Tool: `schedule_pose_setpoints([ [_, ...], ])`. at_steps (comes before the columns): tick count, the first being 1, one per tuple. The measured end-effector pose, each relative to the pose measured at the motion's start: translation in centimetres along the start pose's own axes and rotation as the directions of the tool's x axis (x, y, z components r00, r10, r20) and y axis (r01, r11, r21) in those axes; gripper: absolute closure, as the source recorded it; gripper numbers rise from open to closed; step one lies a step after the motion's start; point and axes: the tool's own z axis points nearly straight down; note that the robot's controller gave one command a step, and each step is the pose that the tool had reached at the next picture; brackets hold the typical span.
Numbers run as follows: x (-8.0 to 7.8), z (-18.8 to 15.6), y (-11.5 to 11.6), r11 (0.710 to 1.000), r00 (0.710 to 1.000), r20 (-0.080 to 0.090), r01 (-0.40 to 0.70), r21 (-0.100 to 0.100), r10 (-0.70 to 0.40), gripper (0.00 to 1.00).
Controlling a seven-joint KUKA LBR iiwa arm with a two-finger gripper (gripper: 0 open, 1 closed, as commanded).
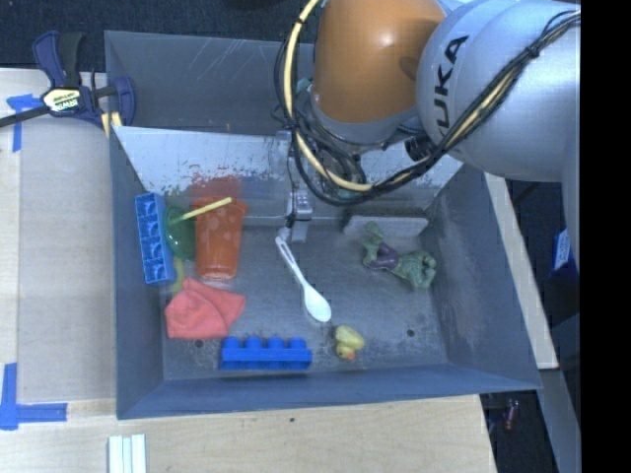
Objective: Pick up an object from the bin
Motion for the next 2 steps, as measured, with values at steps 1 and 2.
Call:
schedule_pose_setpoints([
  [1,-0.1,-0.5,-0.1,1.0,1.0,0.008,-0.003,-0.001,0.003,0.0],
  [2,2.4,6.1,1.8,1.0,1.0,0.012,-0.007,-0.002,0.007,0.0],
])
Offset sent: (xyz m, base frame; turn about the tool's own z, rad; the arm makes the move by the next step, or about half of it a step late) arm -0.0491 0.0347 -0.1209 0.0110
